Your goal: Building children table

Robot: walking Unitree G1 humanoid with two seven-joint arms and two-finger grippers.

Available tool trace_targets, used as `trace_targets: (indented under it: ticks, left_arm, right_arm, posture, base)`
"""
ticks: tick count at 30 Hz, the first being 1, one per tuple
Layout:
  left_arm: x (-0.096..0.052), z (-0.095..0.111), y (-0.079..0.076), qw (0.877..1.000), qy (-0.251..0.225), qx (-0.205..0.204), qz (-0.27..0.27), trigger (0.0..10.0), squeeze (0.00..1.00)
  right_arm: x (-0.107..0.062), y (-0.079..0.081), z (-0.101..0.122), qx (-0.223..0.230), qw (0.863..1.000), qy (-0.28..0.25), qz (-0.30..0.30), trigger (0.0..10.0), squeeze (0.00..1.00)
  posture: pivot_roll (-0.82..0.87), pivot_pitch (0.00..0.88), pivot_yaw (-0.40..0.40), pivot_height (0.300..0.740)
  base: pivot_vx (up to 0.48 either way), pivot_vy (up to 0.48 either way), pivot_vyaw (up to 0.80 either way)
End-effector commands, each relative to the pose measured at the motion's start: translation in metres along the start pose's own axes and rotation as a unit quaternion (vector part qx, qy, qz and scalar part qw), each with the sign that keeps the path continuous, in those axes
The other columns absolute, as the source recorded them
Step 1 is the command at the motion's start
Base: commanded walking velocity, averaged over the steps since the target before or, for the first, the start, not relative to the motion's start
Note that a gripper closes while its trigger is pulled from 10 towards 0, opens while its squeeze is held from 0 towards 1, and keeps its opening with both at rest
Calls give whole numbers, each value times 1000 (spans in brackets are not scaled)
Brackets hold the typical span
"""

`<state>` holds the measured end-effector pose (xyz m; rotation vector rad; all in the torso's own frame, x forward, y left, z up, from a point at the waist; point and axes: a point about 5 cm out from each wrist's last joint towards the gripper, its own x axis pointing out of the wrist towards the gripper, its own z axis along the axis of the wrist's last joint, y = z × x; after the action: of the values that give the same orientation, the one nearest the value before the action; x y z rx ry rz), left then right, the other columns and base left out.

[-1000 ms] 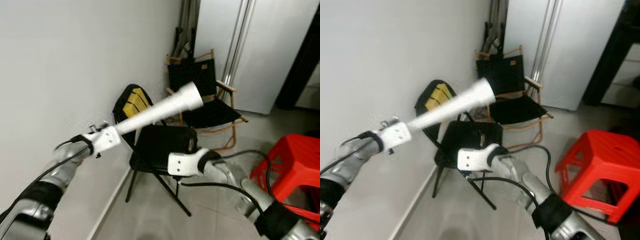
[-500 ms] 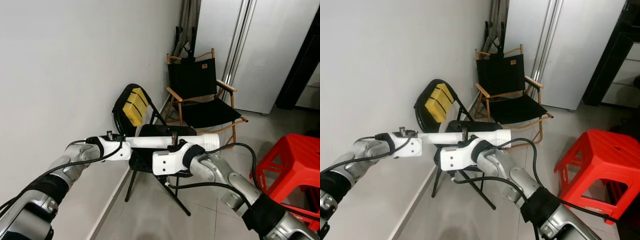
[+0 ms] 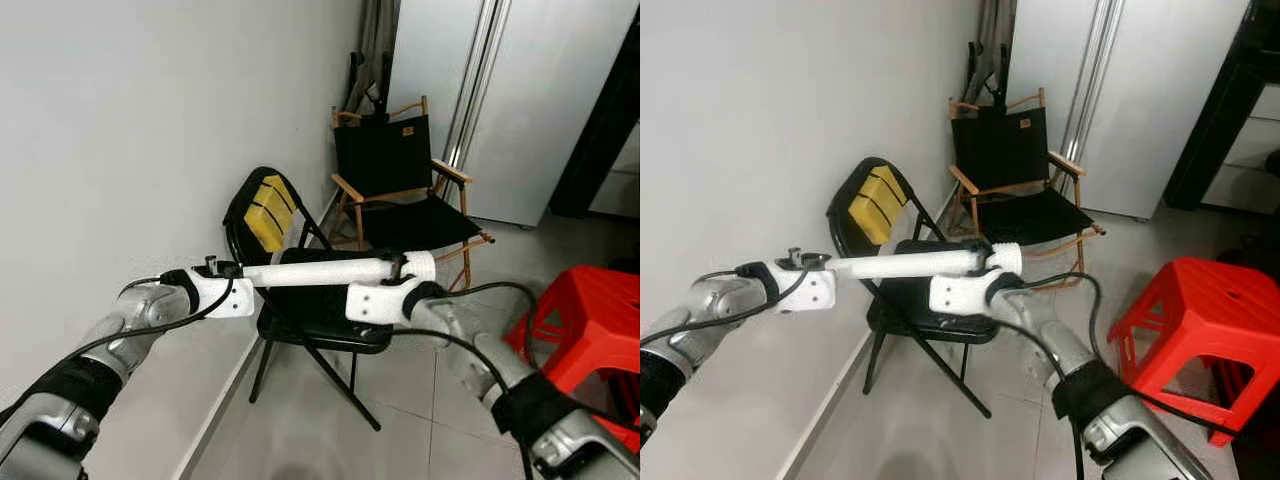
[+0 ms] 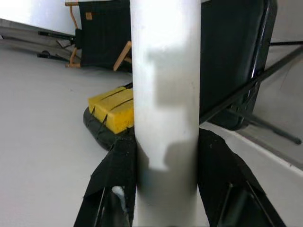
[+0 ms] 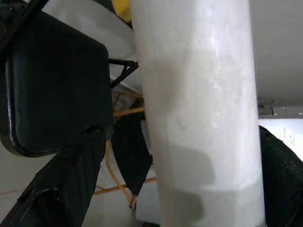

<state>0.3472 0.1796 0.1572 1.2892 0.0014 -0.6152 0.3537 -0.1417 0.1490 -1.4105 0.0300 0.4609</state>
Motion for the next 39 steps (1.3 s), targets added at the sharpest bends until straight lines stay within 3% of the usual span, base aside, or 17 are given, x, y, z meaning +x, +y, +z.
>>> trace_targets:
  ticks: [1, 4, 5, 10, 21, 25, 26, 27, 39]
  left_arm:
    - [-6, 3, 5, 1000, -15, -13, 6, 10000, 0]
    - [-7, 8, 4, 999, -28, -21, 6, 10000, 0]
    - [-8, 10, 3, 999, -36, -27, 7, 10000, 0]
    - [-10, 13, 4, 999, -41, -25, 8, 10000, 0]
    - [-14, 19, 4, 998, -49, -31, 7, 10000, 0]
    - [-16, 18, 4, 997, -56, -58, 1, 10000, 0]
    - [-18, 19, 5, 995, -65, -73, -1, 10000, 224]
    - [-21, 19, 8, 994, -72, -87, 4, 10000, 1000]
    - [-32, 17, 26, 993, -77, -76, 37, 10000, 1000]
  right_arm:
    - [3, -6, -6, 23, 1000, 11, -8, 10000, 0]
    - [4, -8, -6, 42, 999, 9, -6, 10000, 0]
    - [5, -7, -5, 52, 999, 5, -2, 0, 0]
    - [7, -4, 1, 87, 996, -14, 8, 0, 0]
    - [8, 2, 9, 100, 994, -41, 14, 0, 0]
    - [7, 6, 8, 103, 994, -43, 19, 0, 0]
    - [6, 6, 8, 103, 994, -43, 20, 0, 0]
    - [6, 7, 8, 102, 994, -44, 21, 0, 0]
    - [4, 18, 5, 84, 995, -36, 47, 0, 0]
  posture:
    - [-128, 0, -24, 740]
    - [-127, 0, -25, 740]
    - [-124, 0, -27, 740]
    - [-123, 0, -29, 740]
    - [-125, 0, -31, 740]
    - [-125, 0, -31, 740]
    - [-125, 0, -31, 740]
    - [-125, 0, -31, 740]
    - [-123, 0, -31, 740]
  base:
    - [0, 0, 0]
    - [0, 0, 0]
    - [0, 0, 0]
    - [0, 0, 0]
    - [0, 0, 0]
    - [0, 0, 0]
    - [0, 0, 0]
    - [0, 0, 0]
    - [0, 0, 0]
